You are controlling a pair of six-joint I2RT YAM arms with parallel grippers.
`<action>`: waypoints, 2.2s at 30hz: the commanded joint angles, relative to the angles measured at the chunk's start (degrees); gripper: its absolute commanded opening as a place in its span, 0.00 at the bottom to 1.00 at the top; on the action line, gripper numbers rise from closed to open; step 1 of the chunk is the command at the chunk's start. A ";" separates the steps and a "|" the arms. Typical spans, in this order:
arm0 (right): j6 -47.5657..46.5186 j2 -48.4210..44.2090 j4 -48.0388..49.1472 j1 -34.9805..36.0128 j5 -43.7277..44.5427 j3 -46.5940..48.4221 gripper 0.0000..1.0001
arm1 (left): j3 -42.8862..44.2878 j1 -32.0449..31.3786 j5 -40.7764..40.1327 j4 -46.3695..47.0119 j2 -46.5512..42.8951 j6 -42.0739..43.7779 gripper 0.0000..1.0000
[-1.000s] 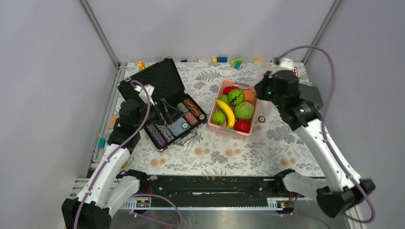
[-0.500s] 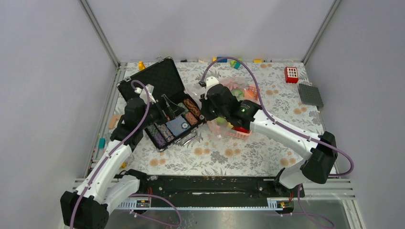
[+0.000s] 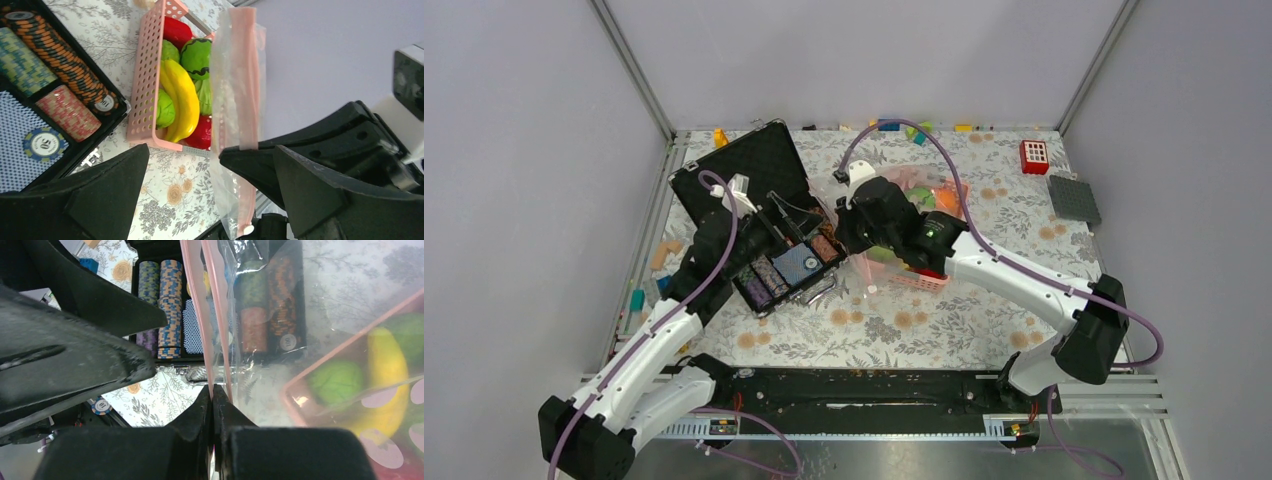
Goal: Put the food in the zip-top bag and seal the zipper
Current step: Open the zipper of the food storage bag at the center of the board.
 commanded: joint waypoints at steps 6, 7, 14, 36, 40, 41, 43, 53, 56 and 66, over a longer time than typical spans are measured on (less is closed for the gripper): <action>1.02 -4.61 0.34 1.09 -6.28 12.21 0.00 | 3.94 -0.19 -7.21 -4.86 -14.42 3.62 0.99; 1.85 -4.75 0.74 1.09 -9.49 13.60 0.00 | 4.11 -0.23 -7.77 -6.13 -16.08 4.05 0.99; 3.66 -1.75 -1.69 1.09 -17.36 16.95 0.00 | 5.52 -0.24 -8.50 -11.53 -21.49 5.44 0.99; -1.87 -3.95 -3.32 2.60 -3.81 5.48 0.00 | 10.80 -9.73 -12.87 -4.92 -2.83 4.55 0.99; -2.36 -6.42 0.13 3.06 -6.01 2.95 0.00 | 11.99 -10.51 -13.14 -5.20 -0.86 4.29 0.97; -2.53 -7.09 0.62 3.12 -5.77 2.35 0.01 | 12.30 -10.77 -13.11 -5.19 -0.55 4.43 0.96; -3.18 -8.16 1.38 3.19 -4.89 1.11 0.01 | 12.93 -11.23 -13.49 -5.39 -0.06 4.48 0.94; -6.53 -9.84 5.56 4.89 -4.92 -2.41 0.01 | 16.43 -13.74 -20.21 -14.01 2.93 2.85 0.68; -6.38 -8.86 5.31 5.12 -3.53 -2.28 0.01 | 16.98 -13.90 -18.84 -13.96 3.85 3.27 0.45; -8.03 -11.94 3.26 5.14 -10.64 -4.55 0.46 | 16.66 -14.03 -15.92 -12.77 3.55 7.45 0.00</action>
